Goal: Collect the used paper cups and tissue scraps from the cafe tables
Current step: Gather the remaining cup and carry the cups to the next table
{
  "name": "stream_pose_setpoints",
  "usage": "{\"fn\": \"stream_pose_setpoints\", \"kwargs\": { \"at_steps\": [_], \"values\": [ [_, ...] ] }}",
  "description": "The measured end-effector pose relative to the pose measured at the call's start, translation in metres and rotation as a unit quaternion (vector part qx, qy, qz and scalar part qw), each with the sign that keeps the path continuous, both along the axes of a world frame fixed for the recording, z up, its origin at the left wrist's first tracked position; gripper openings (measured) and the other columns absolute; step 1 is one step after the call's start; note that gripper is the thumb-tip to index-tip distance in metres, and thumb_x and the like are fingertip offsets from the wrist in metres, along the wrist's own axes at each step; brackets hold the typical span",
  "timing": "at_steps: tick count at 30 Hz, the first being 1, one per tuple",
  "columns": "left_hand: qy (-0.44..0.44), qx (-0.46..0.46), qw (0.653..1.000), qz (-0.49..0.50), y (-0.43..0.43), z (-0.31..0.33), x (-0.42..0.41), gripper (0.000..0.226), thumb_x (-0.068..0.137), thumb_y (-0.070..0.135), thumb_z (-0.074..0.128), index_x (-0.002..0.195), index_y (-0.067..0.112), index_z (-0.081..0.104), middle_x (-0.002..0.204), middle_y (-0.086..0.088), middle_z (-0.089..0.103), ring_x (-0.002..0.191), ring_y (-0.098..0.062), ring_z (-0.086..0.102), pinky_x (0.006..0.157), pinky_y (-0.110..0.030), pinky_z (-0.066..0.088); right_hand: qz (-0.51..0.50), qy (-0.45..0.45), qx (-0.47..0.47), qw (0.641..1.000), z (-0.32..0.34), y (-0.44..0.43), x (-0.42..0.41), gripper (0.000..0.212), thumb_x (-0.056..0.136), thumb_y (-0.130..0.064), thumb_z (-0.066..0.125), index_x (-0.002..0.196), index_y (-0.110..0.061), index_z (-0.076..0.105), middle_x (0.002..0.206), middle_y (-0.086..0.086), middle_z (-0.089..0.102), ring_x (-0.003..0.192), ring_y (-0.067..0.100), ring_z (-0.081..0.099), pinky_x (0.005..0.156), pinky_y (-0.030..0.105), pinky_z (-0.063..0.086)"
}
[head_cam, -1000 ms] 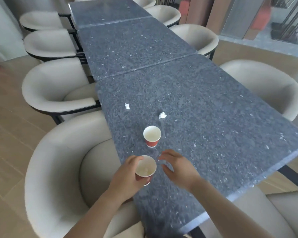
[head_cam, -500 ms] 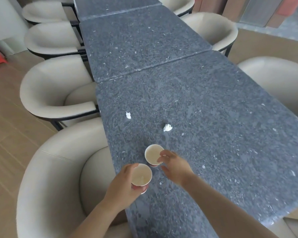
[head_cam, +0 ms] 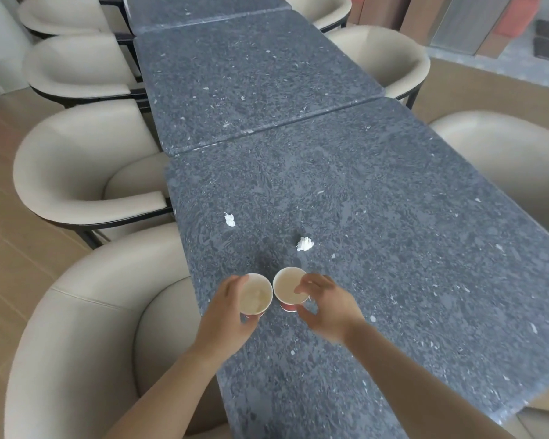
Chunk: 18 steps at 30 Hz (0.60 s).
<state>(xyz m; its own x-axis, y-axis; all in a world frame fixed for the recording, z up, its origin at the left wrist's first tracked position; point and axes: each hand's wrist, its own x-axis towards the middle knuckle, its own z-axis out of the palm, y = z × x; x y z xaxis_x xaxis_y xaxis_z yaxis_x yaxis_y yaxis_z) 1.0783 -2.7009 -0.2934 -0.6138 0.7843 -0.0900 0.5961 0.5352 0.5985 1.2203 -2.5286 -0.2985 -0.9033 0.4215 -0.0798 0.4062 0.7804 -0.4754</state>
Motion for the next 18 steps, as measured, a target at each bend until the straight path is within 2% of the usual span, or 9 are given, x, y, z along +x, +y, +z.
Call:
{"fn": "stream_pose_setpoints", "kwargs": {
  "at_steps": [4, 7, 10, 14, 16, 18],
  "values": [
    [-0.012, -0.013, 1.0, 0.006, 0.008, -0.01, -0.007, 0.064, 0.078, 0.025, 0.07, 0.133, 0.016, 0.038, 0.133, -0.002, 0.039, 0.11, -0.021, 0.051, 0.082, -0.029, 0.047, -0.005, 0.033, 0.002, 0.999, 0.007, 0.006, -0.003, 0.027, 0.081, -0.035, 0.06, 0.105, -0.023, 0.062, 0.115, -0.009, 0.056, 0.1, 0.014, 0.053, 0.066, 0.03, 0.052],
    [-0.022, -0.02, 1.0, -0.009, 0.006, -0.017, -0.008, 0.069, 0.078, 0.036, 0.07, 0.134, 0.021, 0.034, 0.134, 0.001, 0.037, 0.113, -0.018, 0.048, 0.089, -0.033, 0.047, -0.011, 0.057, -0.002, 0.998, 0.011, 0.016, -0.01, 0.021, 0.085, -0.028, 0.058, 0.104, -0.019, 0.063, 0.112, -0.004, 0.058, 0.095, 0.019, 0.056, 0.064, 0.034, 0.053],
    [-0.052, -0.004, 0.998, -0.025, 0.002, -0.019, -0.016, 0.074, 0.074, 0.049, 0.068, 0.135, 0.031, 0.031, 0.132, 0.009, 0.037, 0.115, -0.01, 0.044, 0.091, -0.029, 0.043, -0.013, 0.053, -0.009, 0.998, 0.013, 0.032, -0.018, 0.019, 0.086, -0.018, 0.055, 0.103, -0.016, 0.063, 0.112, 0.0, 0.058, 0.094, 0.022, 0.058, 0.064, 0.036, 0.053],
    [-0.068, 0.004, 0.998, -0.006, 0.008, -0.015, -0.038, 0.064, 0.077, 0.067, 0.049, 0.133, 0.041, 0.032, 0.128, 0.021, 0.037, 0.114, 0.001, 0.04, 0.09, -0.024, 0.036, -0.018, 0.021, -0.018, 0.999, 0.01, 0.055, -0.033, 0.024, 0.087, -0.011, 0.052, 0.109, -0.016, 0.061, 0.118, 0.001, 0.055, 0.1, 0.021, 0.057, 0.072, 0.033, 0.051],
    [-0.066, -0.004, 0.998, 0.006, 0.019, -0.015, -0.052, 0.057, 0.082, 0.062, 0.045, 0.132, 0.036, 0.037, 0.134, 0.014, 0.04, 0.12, -0.004, 0.042, 0.095, -0.026, 0.036, -0.014, 0.004, -0.02, 1.0, 0.008, 0.064, -0.042, 0.026, 0.087, -0.011, 0.051, 0.109, -0.018, 0.061, 0.121, -0.001, 0.054, 0.101, 0.02, 0.056, 0.072, 0.026, 0.046],
    [-0.06, -0.015, 0.998, 0.021, 0.035, -0.016, -0.067, 0.051, 0.087, 0.054, 0.046, 0.131, 0.028, 0.041, 0.137, 0.004, 0.043, 0.121, -0.013, 0.045, 0.098, -0.031, 0.038, 0.0, -0.015, -0.021, 1.0, 0.005, 0.072, -0.052, 0.026, 0.088, -0.011, 0.049, 0.11, -0.02, 0.06, 0.123, -0.002, 0.052, 0.103, 0.02, 0.055, 0.075, 0.026, 0.046]
  ]
}}
